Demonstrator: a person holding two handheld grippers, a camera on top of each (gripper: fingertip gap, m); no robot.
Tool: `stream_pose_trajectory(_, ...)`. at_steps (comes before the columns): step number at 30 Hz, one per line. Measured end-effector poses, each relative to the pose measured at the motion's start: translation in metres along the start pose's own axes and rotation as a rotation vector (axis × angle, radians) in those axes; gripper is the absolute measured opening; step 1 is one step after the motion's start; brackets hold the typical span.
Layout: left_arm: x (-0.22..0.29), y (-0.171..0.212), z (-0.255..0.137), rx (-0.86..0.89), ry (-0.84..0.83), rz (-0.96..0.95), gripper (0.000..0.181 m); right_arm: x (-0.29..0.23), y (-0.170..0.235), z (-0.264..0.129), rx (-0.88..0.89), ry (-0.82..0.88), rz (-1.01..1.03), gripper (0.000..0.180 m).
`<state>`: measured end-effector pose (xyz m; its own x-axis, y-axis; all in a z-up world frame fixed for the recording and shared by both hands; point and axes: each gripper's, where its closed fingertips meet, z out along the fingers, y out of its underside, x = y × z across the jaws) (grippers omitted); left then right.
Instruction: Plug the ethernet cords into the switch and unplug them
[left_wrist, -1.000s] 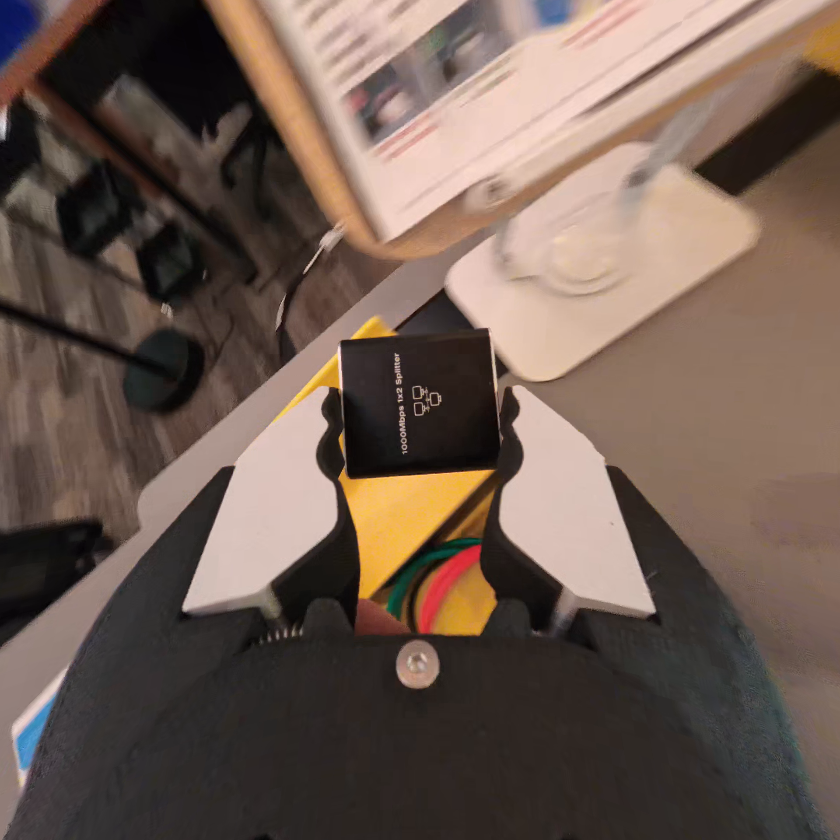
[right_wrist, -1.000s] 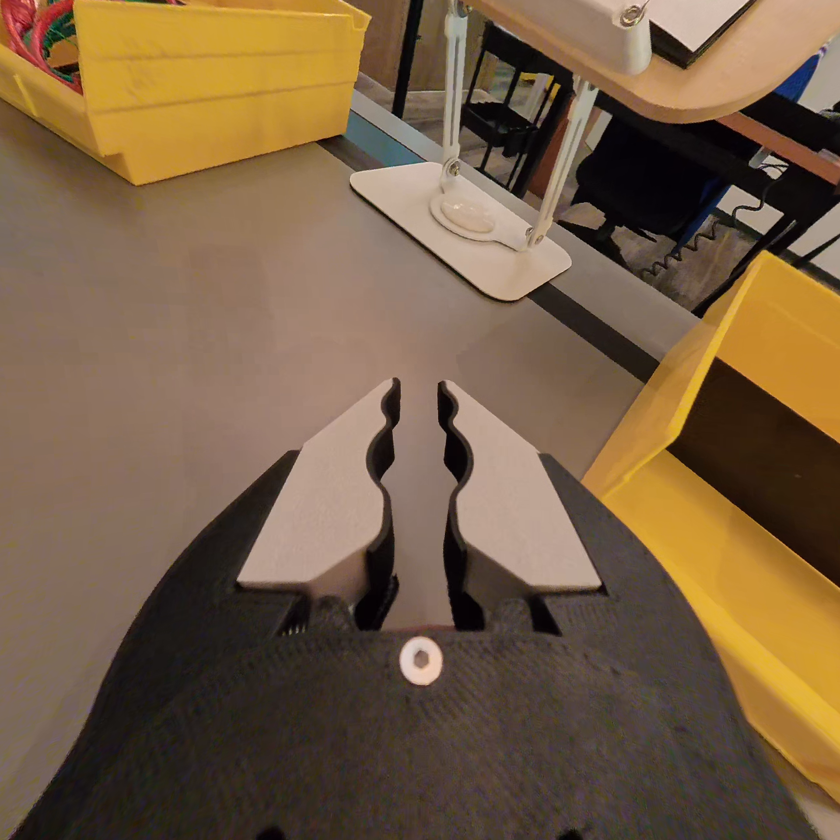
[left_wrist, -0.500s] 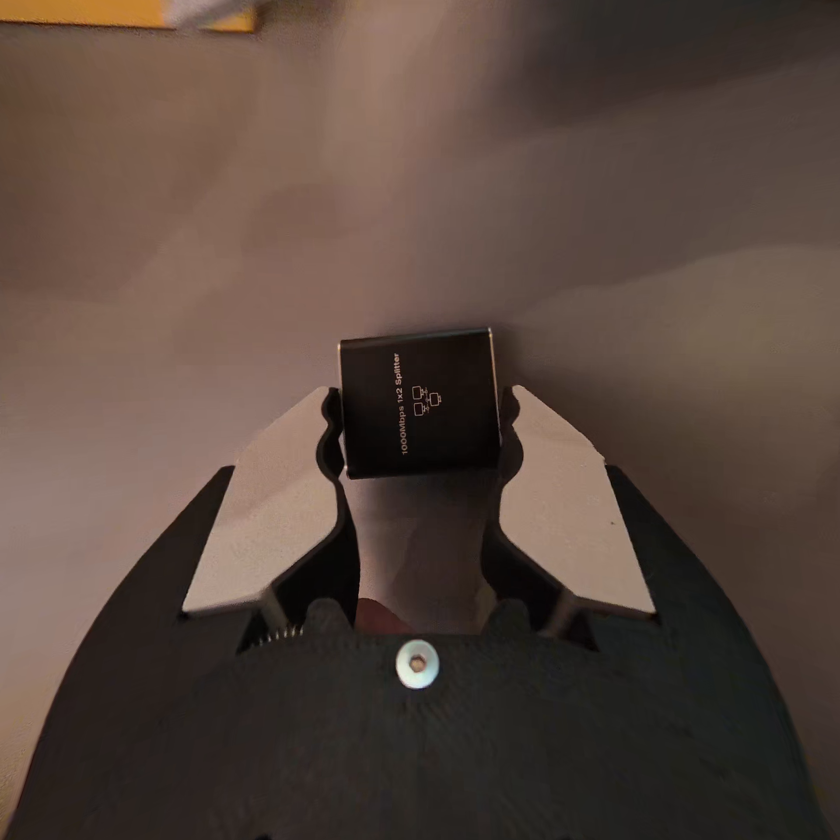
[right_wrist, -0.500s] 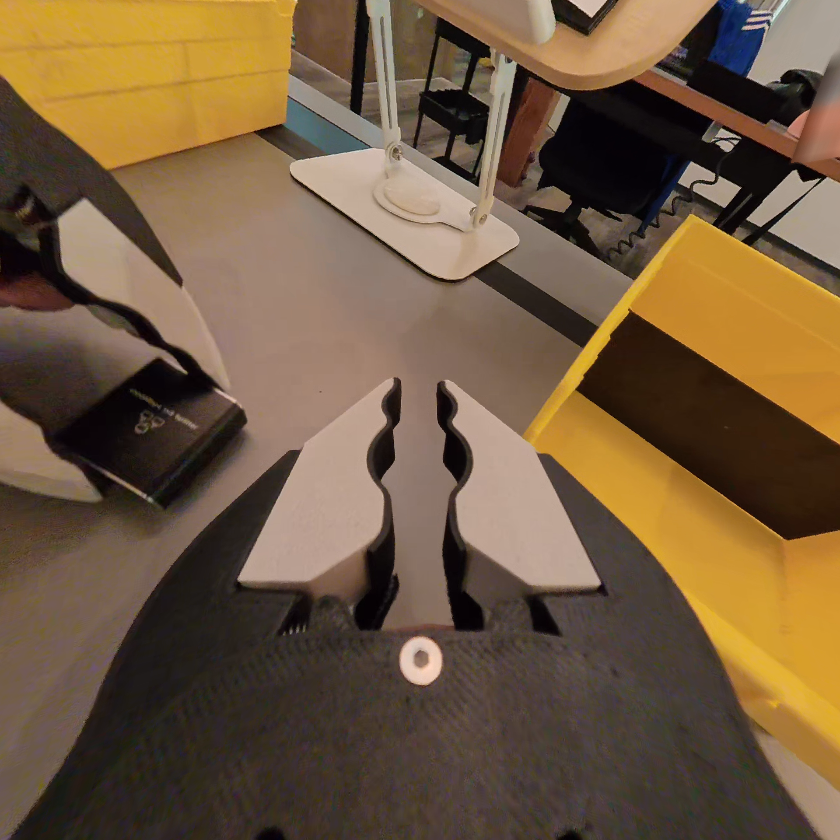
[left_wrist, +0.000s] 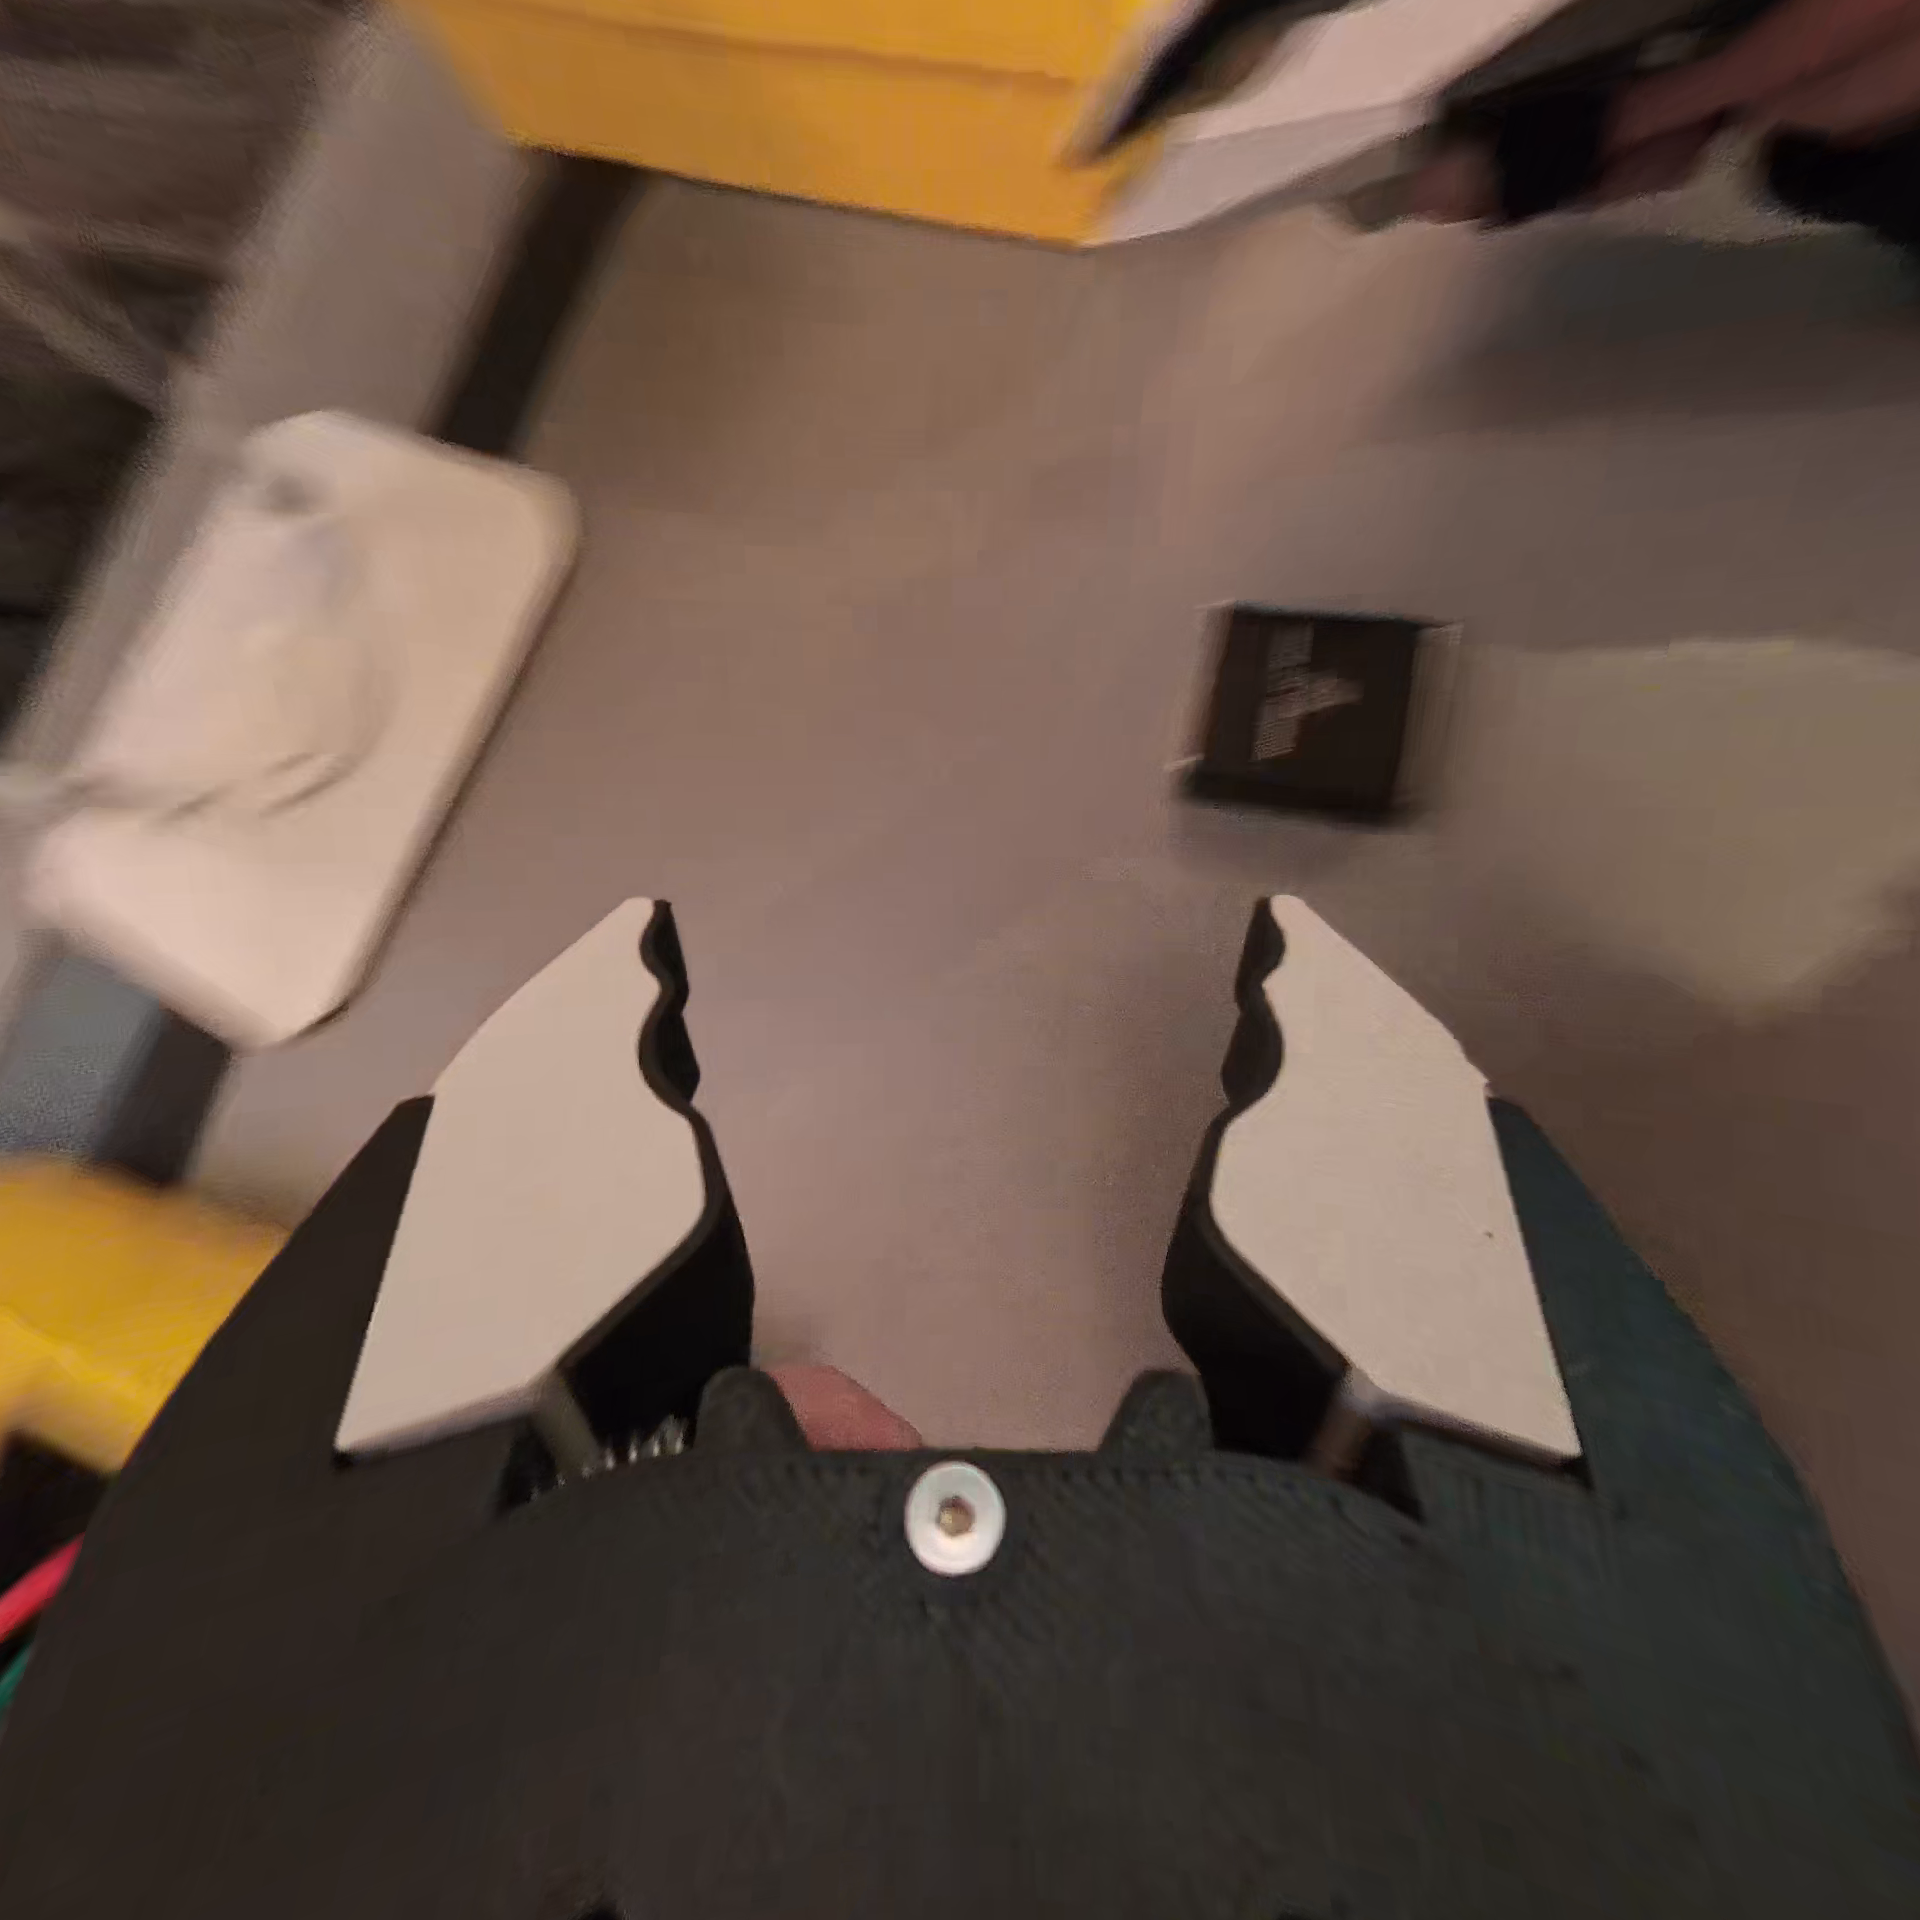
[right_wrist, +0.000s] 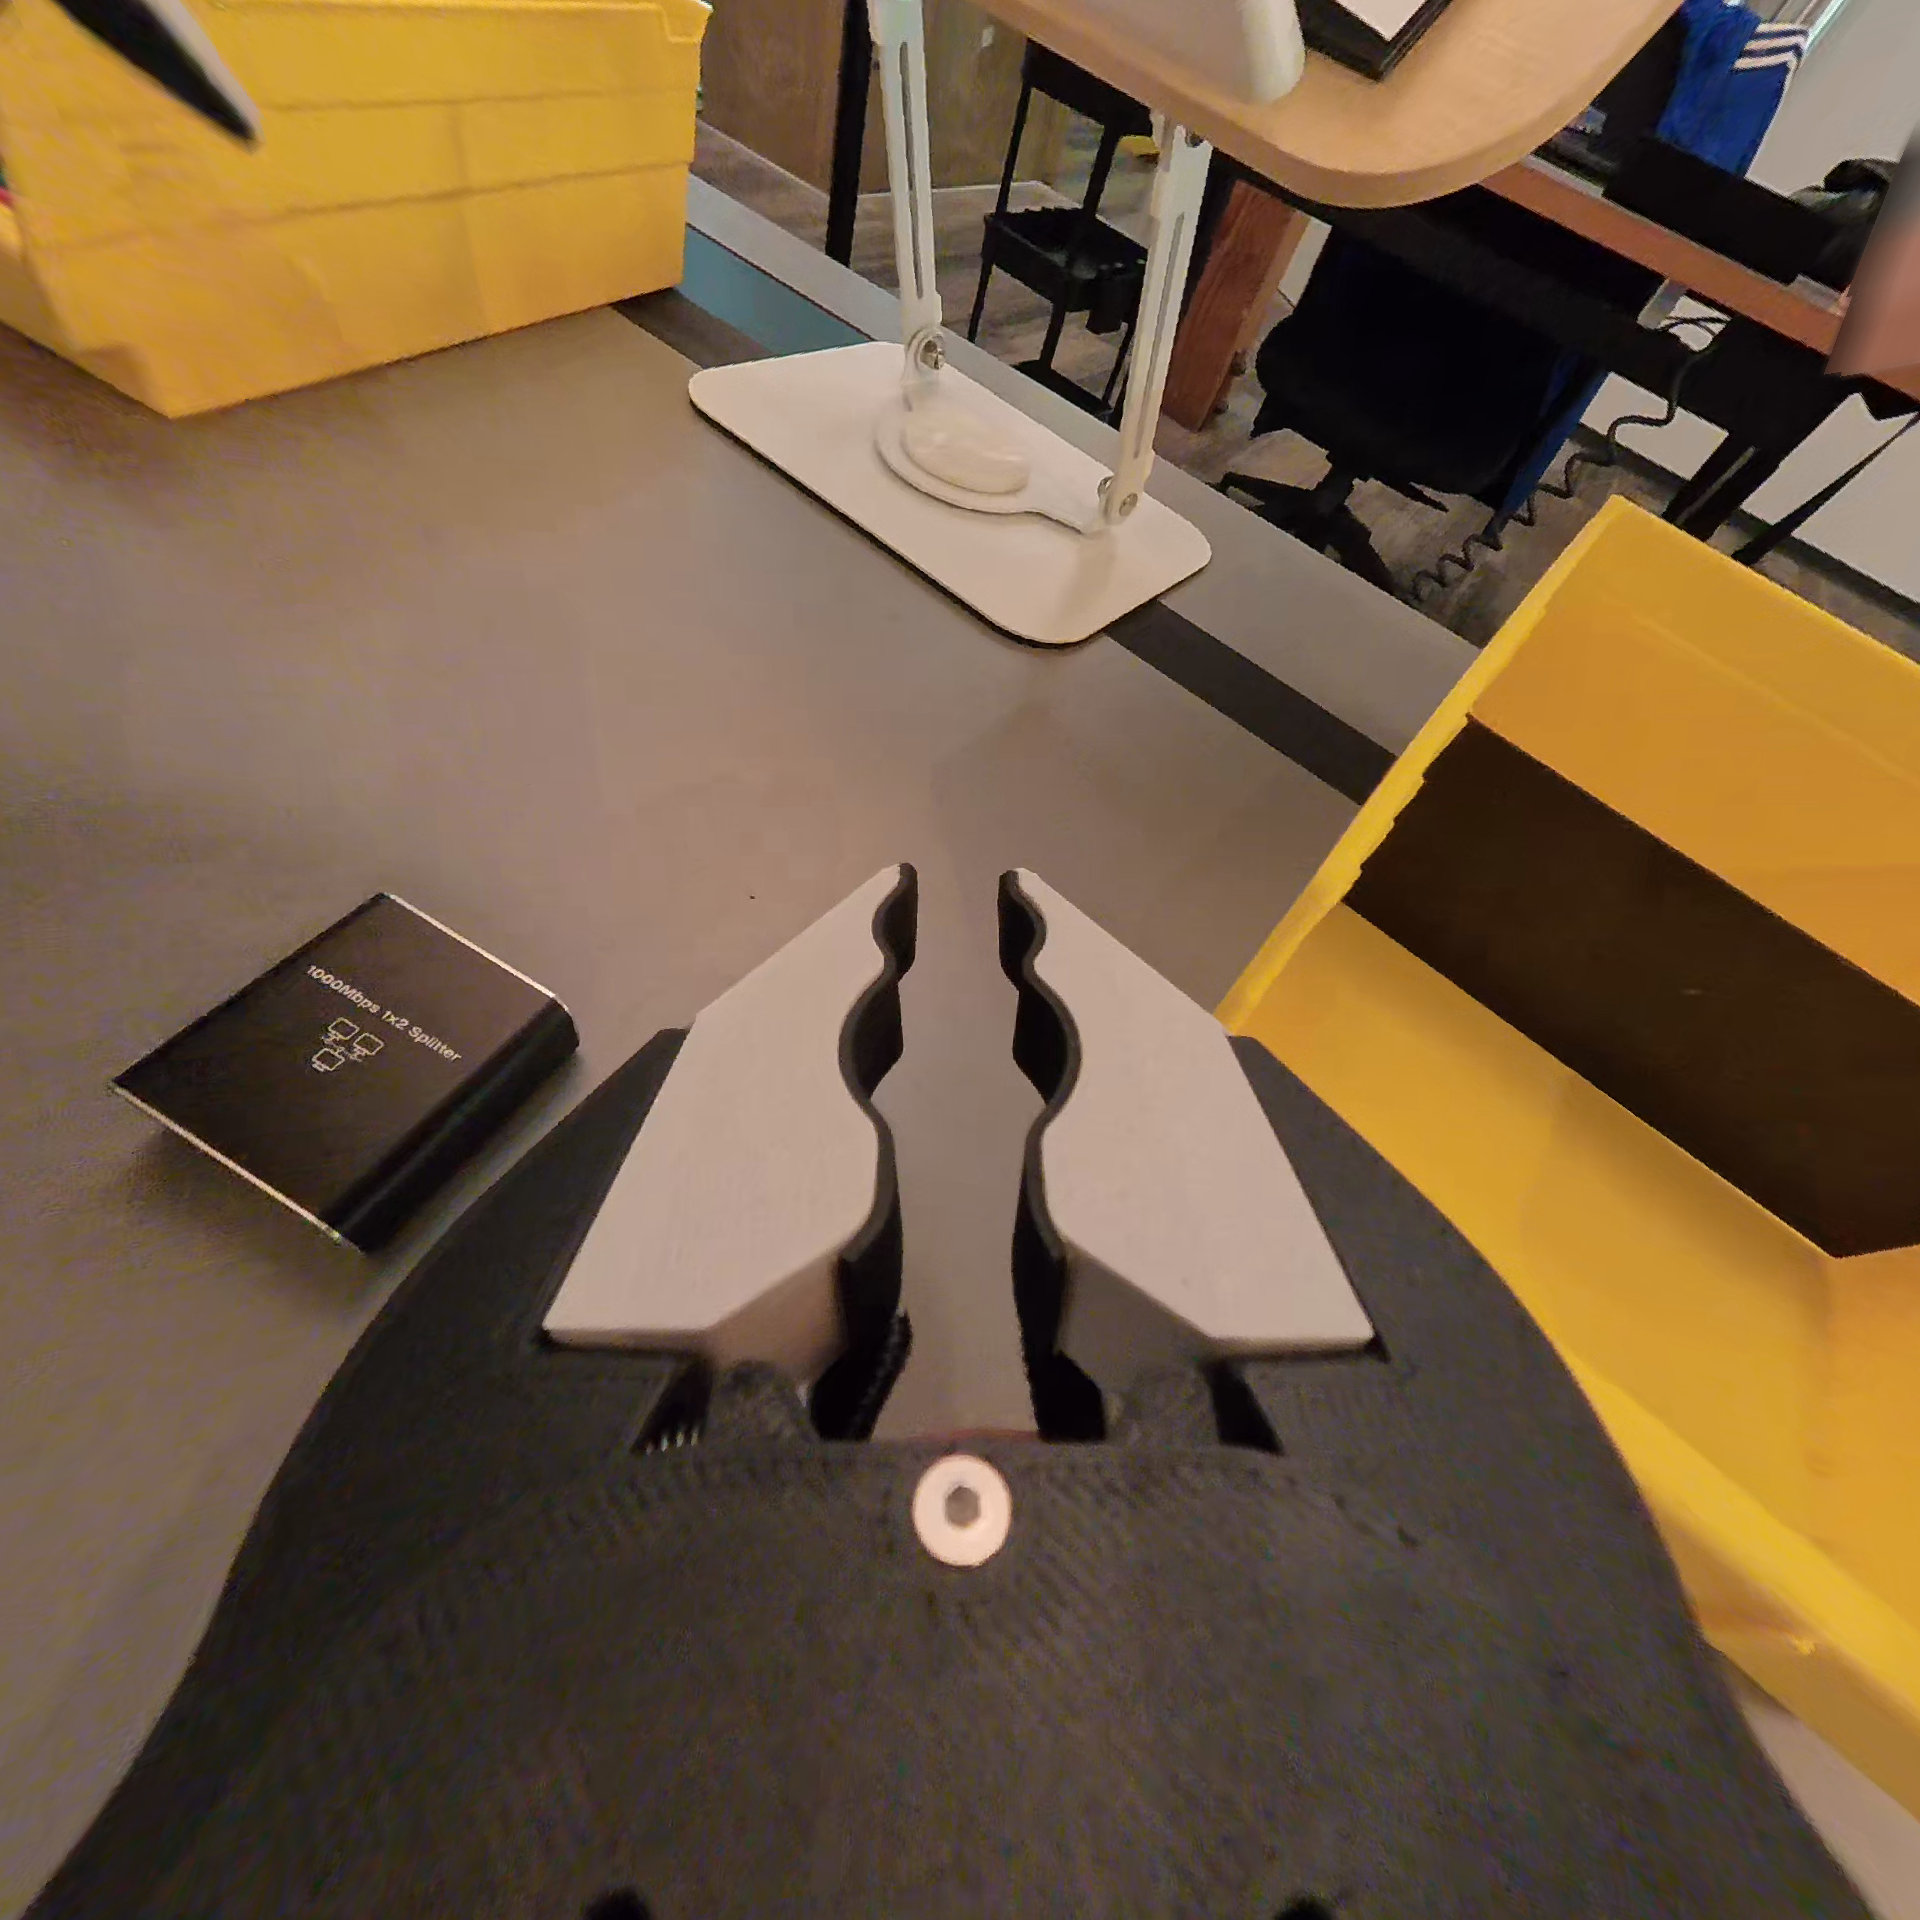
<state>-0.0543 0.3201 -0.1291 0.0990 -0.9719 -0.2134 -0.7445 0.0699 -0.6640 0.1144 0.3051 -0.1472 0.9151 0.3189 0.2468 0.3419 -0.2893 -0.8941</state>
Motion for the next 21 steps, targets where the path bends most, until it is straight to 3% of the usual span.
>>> stream_pose_trajectory(1, -0.031, 0.01, -0.02, -0.004, -0.104, -0.03, 0.093, 0.0, 0.0, 0.0, 0.002, -0.002, 0.004, 0.014)
stream_pose_trajectory(3, -0.097, 0.042, -0.06, -0.049, -0.315, -0.084, 0.071, -0.003, -0.002, 0.001, 0.007, -0.009, 0.008, 0.014)
stream_pose_trajectory(7, -0.195, 0.135, -0.111, -0.271, -0.629, -0.151, 0.06, -0.011, -0.006, 0.003, 0.01, -0.024, -0.007, 0.013)
stream_pose_trajectory(9, -0.215, 0.173, -0.111, -0.373, -0.658, -0.188, 0.057, -0.014, -0.008, 0.003, 0.011, -0.027, -0.019, 0.014)
stream_pose_trajectory(11, -0.216, 0.193, -0.099, -0.396, -0.596, -0.231, 0.04, -0.017, -0.009, 0.004, 0.012, -0.03, -0.026, 0.013)
stream_pose_trajectory(12, -0.217, 0.2, -0.097, -0.41, -0.594, -0.232, 0.015, -0.017, -0.01, 0.004, 0.011, -0.031, -0.029, 0.013)
stream_pose_trajectory(13, -0.22, 0.204, -0.098, -0.43, -0.613, -0.222, 0.005, -0.018, -0.01, 0.004, 0.011, -0.031, -0.031, 0.013)
stream_pose_trajectory(16, -0.224, 0.189, -0.113, -0.371, -0.68, -0.188, 0.005, -0.016, -0.01, 0.003, 0.012, -0.027, -0.032, 0.013)
stream_pose_trajectory(21, -0.234, 0.142, -0.174, -0.216, -0.884, -0.115, 0.005, -0.013, -0.01, 0.003, 0.018, -0.027, -0.022, 0.013)
